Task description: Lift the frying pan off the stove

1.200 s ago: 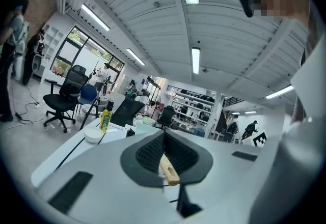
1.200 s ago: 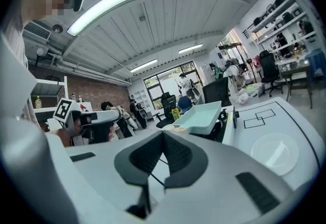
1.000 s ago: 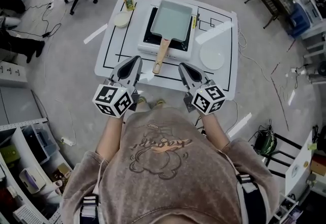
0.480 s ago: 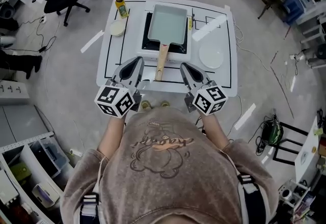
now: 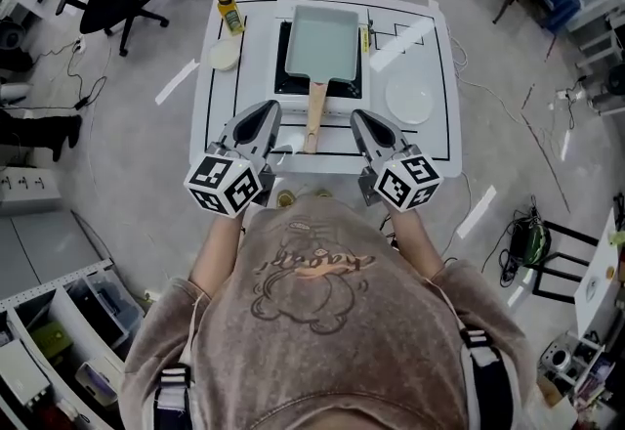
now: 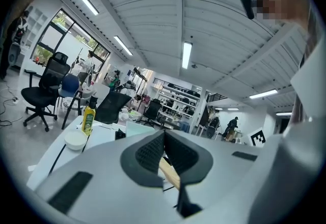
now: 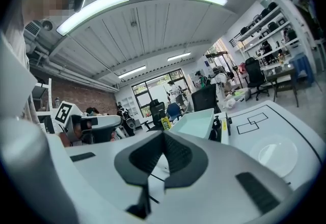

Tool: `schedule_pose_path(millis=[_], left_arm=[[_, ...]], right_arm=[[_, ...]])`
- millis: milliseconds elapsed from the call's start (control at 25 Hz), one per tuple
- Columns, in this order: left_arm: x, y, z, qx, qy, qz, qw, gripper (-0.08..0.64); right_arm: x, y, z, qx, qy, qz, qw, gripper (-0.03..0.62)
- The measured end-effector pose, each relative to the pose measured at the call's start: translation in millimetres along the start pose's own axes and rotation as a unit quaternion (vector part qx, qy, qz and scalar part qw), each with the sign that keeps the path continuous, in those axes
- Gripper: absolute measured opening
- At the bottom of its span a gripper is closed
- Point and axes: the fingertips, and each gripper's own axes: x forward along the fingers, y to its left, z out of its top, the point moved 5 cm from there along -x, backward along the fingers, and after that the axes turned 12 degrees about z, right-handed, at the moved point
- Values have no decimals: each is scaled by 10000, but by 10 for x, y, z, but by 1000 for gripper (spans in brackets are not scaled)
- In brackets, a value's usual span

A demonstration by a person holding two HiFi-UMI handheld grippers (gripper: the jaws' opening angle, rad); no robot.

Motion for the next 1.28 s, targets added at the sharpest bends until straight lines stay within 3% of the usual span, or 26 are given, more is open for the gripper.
schedule_pose_path(millis=[160, 240, 520, 640, 840, 1040, 1280], left_arm=[[26, 26, -31, -120, 55, -40, 9999, 9], [38, 31, -44, -155, 89, -83, 9998, 12], [78, 66, -91, -271, 253, -221, 9991, 108], [86, 55, -126, -339, 355, -334, 9982, 181], [140, 35, -204, -257, 619, -567, 9961, 292], [205, 30, -359, -422, 1045, -857, 9899, 339], [289, 81, -513, -652, 1547, -1200, 9785, 337]], right_arm=[[28, -26, -24, 66, 73, -17, 10000, 2], [47, -37, -38, 113, 129, 6, 9999, 33], [109, -69, -53, 278, 216, 108, 9993, 105], [108, -90, -78, 452, 233, 206, 9985, 162], [190, -191, -164, 900, 358, 301, 9948, 311], [307, -270, -256, 1636, 254, 707, 9837, 448], [476, -384, -384, 2326, 353, 1123, 9654, 463]])
